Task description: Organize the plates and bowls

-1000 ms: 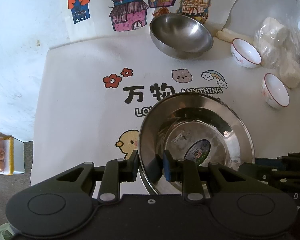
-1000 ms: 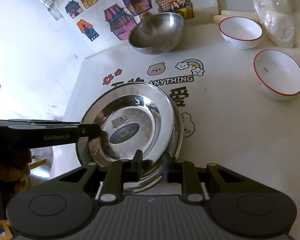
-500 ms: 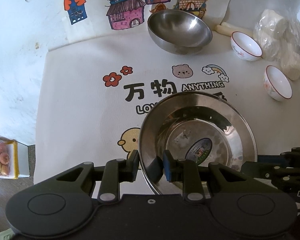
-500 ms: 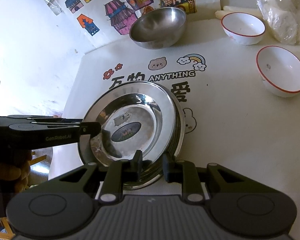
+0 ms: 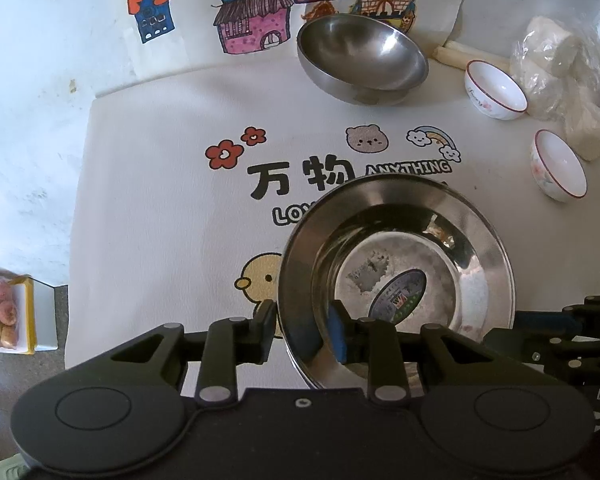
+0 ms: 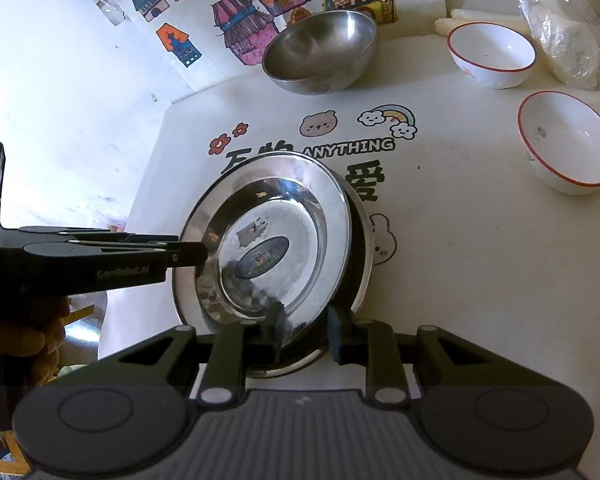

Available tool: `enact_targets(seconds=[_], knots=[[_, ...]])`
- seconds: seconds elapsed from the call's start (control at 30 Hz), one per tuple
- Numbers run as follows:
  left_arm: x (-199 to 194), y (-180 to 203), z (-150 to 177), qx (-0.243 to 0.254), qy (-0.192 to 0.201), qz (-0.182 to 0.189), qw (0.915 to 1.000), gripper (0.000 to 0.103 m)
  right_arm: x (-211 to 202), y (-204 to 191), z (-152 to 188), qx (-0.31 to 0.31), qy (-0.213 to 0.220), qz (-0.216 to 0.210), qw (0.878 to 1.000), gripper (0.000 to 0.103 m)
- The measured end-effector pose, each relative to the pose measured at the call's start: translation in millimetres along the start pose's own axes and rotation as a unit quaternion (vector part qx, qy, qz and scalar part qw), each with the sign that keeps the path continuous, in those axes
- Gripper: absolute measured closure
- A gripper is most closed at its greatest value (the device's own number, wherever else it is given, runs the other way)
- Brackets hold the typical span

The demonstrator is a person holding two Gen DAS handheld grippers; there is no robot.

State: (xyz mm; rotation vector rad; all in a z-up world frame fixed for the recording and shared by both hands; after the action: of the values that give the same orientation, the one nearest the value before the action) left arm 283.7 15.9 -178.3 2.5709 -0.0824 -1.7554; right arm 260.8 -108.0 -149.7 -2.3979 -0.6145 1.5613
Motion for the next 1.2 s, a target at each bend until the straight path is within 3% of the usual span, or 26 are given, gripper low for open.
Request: enact_targets(seconds=[0.37,0.43,0.53,0.67,0.9,1.03,1.2], knots=[[-1.7,-0.6,-3.9,0.001,0.004,0.002,1.0,0.064,-5.0,-4.3,1.0,-0.006,-0.003,-0.002,1.0,0.065],[-2.1,-1.4,-5.6,0.001,0.005,0.002,1.0,0.061,-6.2,-4.9,0.7,-0.006,-0.003,-0.004,1.0,0.059],[-3.1,-3.7,-8.4,-0.001,0.009,0.001,1.0,0.052,-8.3,-4.5,-0.7,-0.006,0.0,-0.004,1.0,0.052],[-5.9,-9.6,-15.2,-0.011,0.018,-0.001,0.9998,0.03,-12.6,-3.2,-3.5,-0.002,0.007,-0.004,1.0,0.041],[-7.4,-26.8,-32.6,-0.033,0.033,-0.01,0.9989,0.002,-16.4,0.9,-11.9,0.019,0.025,-0.007,0.999,0.01],[-3.4,-37.7,-43.9,-0.039,0.033,-0.012,0.9986,0.001,-14.2,3.4,-16.7,0.033,0.035,-0.004,0.999,0.0],[3.7,-45.3,-66.9,-0.032,0.042,-0.01,0.9985,0.001,-9.4,8.8,-26.7,0.053,0.055,0.005,0.997,0.0]])
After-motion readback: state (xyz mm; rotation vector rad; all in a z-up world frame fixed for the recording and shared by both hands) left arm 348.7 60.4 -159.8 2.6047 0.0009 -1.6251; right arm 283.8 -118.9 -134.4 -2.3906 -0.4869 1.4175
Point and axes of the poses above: each gripper's, at about its wrist camera, not at the fingertips, and x roughly the way its jaws point, y to its right, z to its underside, the point moved 10 cm from there along x, roughly the way its jaws point
